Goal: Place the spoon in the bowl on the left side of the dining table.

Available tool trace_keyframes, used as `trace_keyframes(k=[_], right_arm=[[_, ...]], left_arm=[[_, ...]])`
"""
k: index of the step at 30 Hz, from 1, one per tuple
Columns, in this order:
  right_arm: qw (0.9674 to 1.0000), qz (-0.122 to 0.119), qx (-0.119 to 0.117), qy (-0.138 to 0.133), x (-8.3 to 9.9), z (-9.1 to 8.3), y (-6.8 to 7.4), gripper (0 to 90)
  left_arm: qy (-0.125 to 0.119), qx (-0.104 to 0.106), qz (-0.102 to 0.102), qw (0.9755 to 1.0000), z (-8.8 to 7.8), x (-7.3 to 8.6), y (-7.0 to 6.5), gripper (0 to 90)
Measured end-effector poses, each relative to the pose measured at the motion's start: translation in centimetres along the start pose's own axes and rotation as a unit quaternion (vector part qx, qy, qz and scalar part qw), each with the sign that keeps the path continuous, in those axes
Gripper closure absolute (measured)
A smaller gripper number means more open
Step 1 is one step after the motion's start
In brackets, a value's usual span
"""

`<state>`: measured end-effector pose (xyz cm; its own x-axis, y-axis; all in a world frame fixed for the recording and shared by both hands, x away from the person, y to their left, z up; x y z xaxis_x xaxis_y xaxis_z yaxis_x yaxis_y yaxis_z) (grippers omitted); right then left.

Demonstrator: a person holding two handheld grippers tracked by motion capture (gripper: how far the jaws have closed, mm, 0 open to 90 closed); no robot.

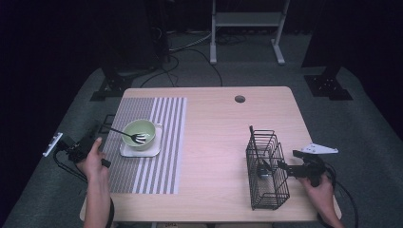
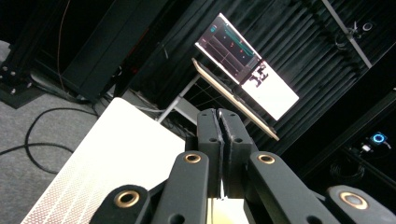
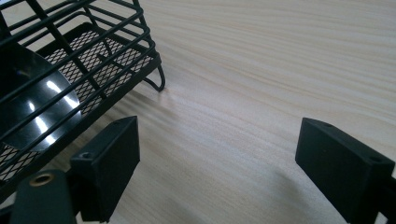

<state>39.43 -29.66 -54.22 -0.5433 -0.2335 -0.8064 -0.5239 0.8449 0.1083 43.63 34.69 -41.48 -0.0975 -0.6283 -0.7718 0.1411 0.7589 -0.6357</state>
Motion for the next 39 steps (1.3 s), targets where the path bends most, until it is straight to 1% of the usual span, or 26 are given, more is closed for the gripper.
trace_keyframes(k=[9,15,21,28,34,39], right_arm=[[1.0000,0.001,0.000,0.000,0.0,0.0,0.0,12.8],[1.0000,0.000,0.000,0.000,0.0,0.0,0.0,12.9],[1.0000,0.001,-0.001,0.000,0.0,0.0,0.0,12.8],[1.0000,0.000,-0.001,0.000,0.0,0.0,0.0,12.8],[1.0000,-0.001,-0.002,0.000,0.0,0.0,0.0,12.8],[1.0000,0.000,-0.002,0.000,0.0,0.0,0.0,12.8]], left_arm=[[0.011,-0.009,0.003,0.9999,0.3,0.8,0.5,88.5],[0.017,-0.014,0.002,0.9997,0.4,1.1,0.8,84.9],[0.016,-0.017,-0.001,0.9997,0.3,1.1,1.1,84.7],[0.020,-0.024,-0.005,0.9995,0.3,1.4,1.6,80.9],[0.014,-0.031,-0.013,0.9993,0.0,1.3,2.1,78.3],[0.020,-0.032,-0.009,0.9992,0.0,1.5,2.1,77.5]])
Point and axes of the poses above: each handheld gripper's, and its own axes: z roughly forward along the jaws, x roughly out of its underside, y roughly to its left, the point moved 10 cm from there along z, roughly forward along the jaws
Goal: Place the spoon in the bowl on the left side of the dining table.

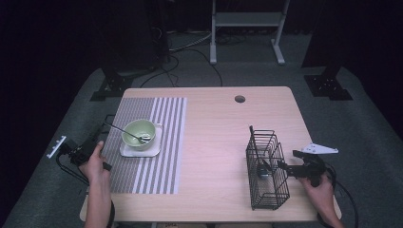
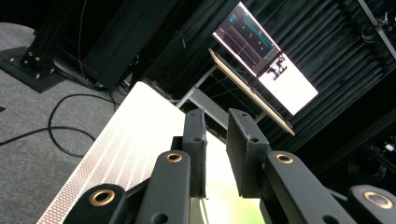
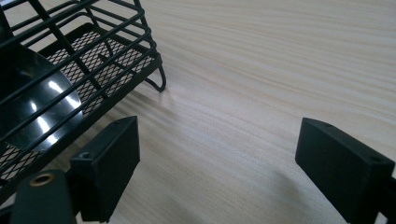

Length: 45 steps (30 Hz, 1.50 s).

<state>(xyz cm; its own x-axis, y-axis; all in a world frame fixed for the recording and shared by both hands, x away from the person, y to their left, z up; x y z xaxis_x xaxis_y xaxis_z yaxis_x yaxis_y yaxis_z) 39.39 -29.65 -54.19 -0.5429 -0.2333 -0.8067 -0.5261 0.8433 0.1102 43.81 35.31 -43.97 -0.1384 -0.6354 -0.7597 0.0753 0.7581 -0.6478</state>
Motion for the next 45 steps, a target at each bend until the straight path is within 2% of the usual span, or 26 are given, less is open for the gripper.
trace_keyframes(k=[19,32,39,45], right_arm=[[1.0000,0.001,-0.001,-0.004,-0.1,-0.1,0.0,12.8],[1.0000,0.002,-0.002,-0.005,-0.1,-0.1,-0.1,12.8],[1.0000,0.002,-0.002,-0.006,-0.1,-0.1,0.0,12.8],[1.0000,0.001,-0.001,-0.005,-0.1,-0.1,0.0,12.8]], left_arm=[[0.026,0.017,0.035,0.9989,0.4,1.4,-2.2,75.3],[0.038,0.035,0.057,0.9970,0.6,2.2,-3.9,71.9],[0.050,0.045,0.072,0.9952,0.6,2.9,-5.0,68.5],[0.055,0.053,0.074,0.9944,0.5,3.3,-5.5,67.7]])
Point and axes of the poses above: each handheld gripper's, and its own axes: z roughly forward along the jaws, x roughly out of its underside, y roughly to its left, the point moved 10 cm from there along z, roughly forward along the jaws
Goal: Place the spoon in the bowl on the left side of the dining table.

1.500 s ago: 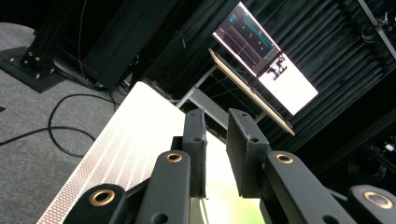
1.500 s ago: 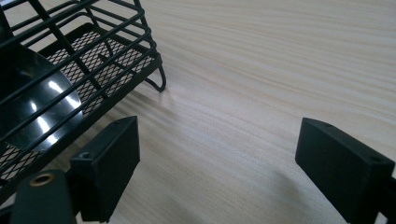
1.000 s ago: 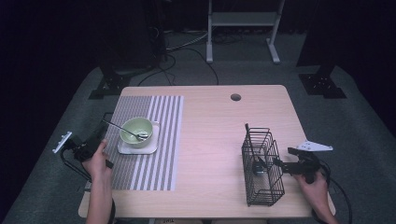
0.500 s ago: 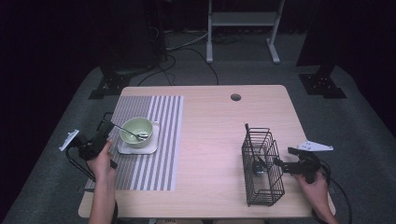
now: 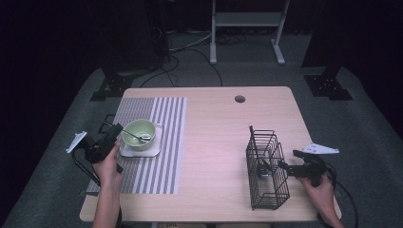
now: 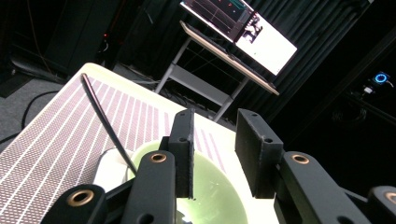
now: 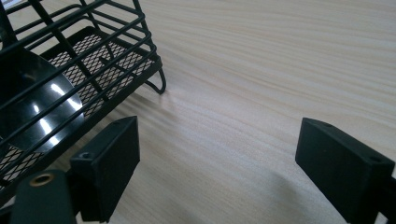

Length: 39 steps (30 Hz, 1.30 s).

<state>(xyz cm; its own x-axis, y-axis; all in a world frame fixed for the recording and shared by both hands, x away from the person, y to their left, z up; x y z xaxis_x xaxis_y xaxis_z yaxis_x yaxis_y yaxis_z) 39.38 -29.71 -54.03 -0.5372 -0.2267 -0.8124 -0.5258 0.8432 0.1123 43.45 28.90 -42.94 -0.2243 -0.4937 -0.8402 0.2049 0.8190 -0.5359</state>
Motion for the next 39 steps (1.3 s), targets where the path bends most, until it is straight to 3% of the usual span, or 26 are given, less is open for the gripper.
trace_keyframes(k=[16,39], right_arm=[[1.0000,-0.001,-0.001,0.000,0.0,-0.1,0.0,12.9],[1.0000,-0.001,-0.002,-0.001,0.0,-0.1,0.0,12.8]], left_arm=[[0.040,0.027,0.025,0.9985,1.2,2.4,-2.7,62.4],[0.099,0.052,0.074,0.9909,2.7,5.8,-5.9,56.9]])
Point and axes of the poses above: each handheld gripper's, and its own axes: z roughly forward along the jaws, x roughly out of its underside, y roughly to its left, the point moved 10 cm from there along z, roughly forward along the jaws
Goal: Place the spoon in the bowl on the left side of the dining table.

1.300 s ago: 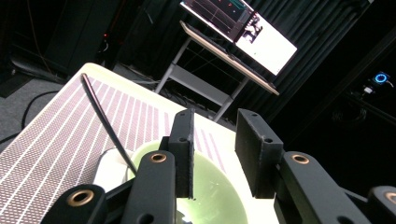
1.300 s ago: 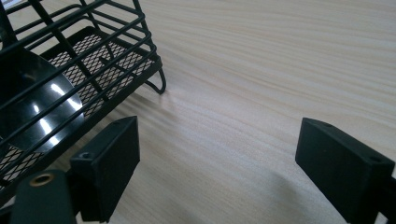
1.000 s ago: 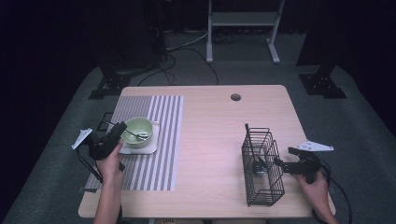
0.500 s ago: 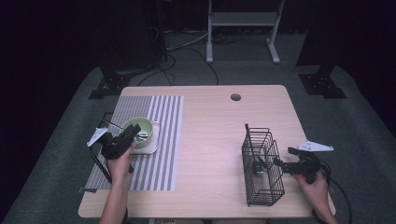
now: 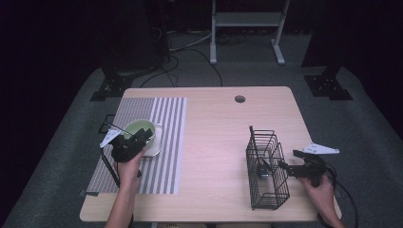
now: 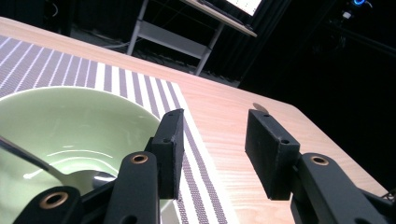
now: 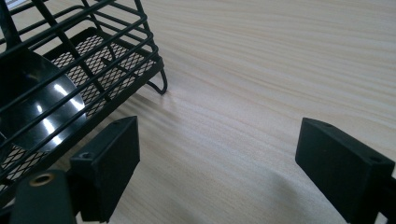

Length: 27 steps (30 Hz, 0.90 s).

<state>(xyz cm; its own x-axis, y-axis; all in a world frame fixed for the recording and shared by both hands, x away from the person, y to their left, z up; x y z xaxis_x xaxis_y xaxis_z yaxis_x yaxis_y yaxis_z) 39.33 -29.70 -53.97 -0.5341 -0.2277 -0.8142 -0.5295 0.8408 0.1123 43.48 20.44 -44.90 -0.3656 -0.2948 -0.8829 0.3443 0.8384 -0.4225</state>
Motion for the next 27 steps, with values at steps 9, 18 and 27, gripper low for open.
trace_keyframes(k=[9,18,27], right_arm=[[1.0000,0.000,-0.001,0.000,0.0,0.0,0.0,12.8],[1.0000,-0.002,-0.001,0.001,0.0,0.0,0.0,12.8],[1.0000,-0.001,-0.001,0.001,0.0,0.0,0.1,12.8]], left_arm=[[0.019,0.012,0.014,0.9997,0.7,0.8,-1.2,53.8],[0.036,0.024,0.029,0.9986,1.4,1.7,-2.7,51.5],[0.062,0.040,0.047,0.9962,2.3,3.1,-4.3,49.0]])
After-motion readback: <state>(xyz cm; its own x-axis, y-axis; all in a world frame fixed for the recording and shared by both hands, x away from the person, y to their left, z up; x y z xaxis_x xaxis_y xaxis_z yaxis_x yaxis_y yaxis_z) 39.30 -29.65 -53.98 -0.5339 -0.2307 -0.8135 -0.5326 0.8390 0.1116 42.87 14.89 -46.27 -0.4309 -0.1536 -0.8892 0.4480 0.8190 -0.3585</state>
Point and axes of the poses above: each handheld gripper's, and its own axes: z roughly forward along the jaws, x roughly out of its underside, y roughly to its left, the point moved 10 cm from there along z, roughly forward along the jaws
